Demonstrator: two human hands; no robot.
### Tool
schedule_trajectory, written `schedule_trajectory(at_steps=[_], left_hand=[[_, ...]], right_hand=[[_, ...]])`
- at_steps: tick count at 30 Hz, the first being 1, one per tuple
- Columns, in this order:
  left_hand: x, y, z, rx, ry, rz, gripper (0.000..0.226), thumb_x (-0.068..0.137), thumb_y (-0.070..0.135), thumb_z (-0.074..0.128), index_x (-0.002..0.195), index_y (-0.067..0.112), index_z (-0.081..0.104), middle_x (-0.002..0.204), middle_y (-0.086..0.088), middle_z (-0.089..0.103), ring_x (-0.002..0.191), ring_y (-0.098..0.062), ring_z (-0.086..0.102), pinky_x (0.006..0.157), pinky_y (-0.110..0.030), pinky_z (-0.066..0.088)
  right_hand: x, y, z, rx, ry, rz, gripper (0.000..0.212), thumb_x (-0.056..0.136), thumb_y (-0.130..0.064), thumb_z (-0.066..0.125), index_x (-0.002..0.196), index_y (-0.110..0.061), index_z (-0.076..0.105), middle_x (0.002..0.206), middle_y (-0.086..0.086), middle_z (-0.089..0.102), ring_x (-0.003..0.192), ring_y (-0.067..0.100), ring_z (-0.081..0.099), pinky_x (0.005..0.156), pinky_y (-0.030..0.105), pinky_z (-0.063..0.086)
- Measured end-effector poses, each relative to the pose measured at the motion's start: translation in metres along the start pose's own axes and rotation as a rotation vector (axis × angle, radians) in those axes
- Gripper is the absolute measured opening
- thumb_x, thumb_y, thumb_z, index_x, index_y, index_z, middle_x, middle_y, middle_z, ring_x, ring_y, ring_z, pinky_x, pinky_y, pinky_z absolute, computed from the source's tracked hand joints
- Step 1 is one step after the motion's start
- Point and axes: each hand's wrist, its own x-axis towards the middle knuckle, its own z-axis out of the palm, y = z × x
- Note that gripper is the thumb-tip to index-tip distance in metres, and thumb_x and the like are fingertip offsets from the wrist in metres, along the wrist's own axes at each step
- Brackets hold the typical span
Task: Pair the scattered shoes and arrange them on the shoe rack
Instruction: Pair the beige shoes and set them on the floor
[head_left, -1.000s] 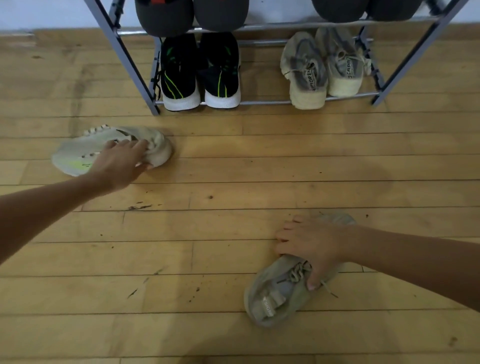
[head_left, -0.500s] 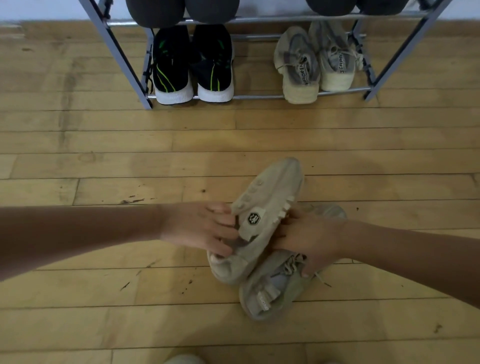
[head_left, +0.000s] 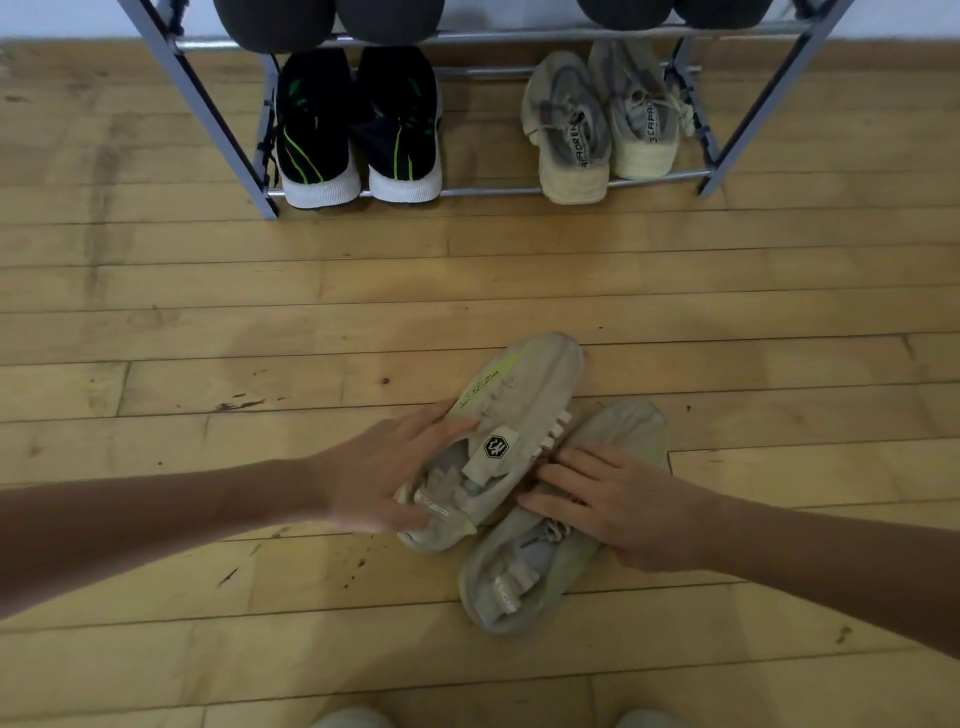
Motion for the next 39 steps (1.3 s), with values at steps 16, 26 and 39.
schedule_trajectory(at_steps=[16, 26, 39], left_hand=[[-0.004, 0.026, 0.053, -0.598, 0.354, -0.072, 0.085, 0.077, 0.043, 0.058, 0.143, 0.057, 0.005, 0.154, 0.031, -0.014, 0.141, 0.012, -0.005, 0.115, -0.025, 0.019], [0.018, 0.024, 0.019, -0.638, 0.329, -0.243, 0.083, 0.071, 0.047, 0.062, 0.145, 0.043, 0.025, 0.147, 0.011, 0.024, 0.139, -0.013, 0.024, 0.114, -0.034, 0.029], [0.041, 0.042, 0.005, -1.103, 0.269, -0.246, 0.074, 0.075, 0.003, 0.072, 0.131, 0.04, 0.04, 0.11, 0.015, 0.051, 0.097, -0.003, 0.055, 0.074, -0.018, 0.049]], right_hand=[[-0.016, 0.012, 0.028, 0.282, 0.466, 0.77, 0.08, 0.066, -0.023, 0.07, 0.137, -0.029, 0.033, 0.126, 0.004, 0.038, 0.112, 0.028, 0.042, 0.095, 0.037, 0.032], [-0.01, -0.002, 0.038, 1.09, 0.285, 0.853, 0.099, 0.067, -0.023, 0.076, 0.145, -0.043, 0.019, 0.117, -0.001, 0.037, 0.101, 0.015, 0.049, 0.083, 0.021, 0.045], [0.003, -0.03, 0.01, 1.87, 0.611, 1.133, 0.085, 0.07, 0.006, 0.07, 0.13, -0.048, 0.042, 0.125, -0.001, 0.043, 0.108, 0.018, 0.054, 0.09, 0.041, 0.054]])
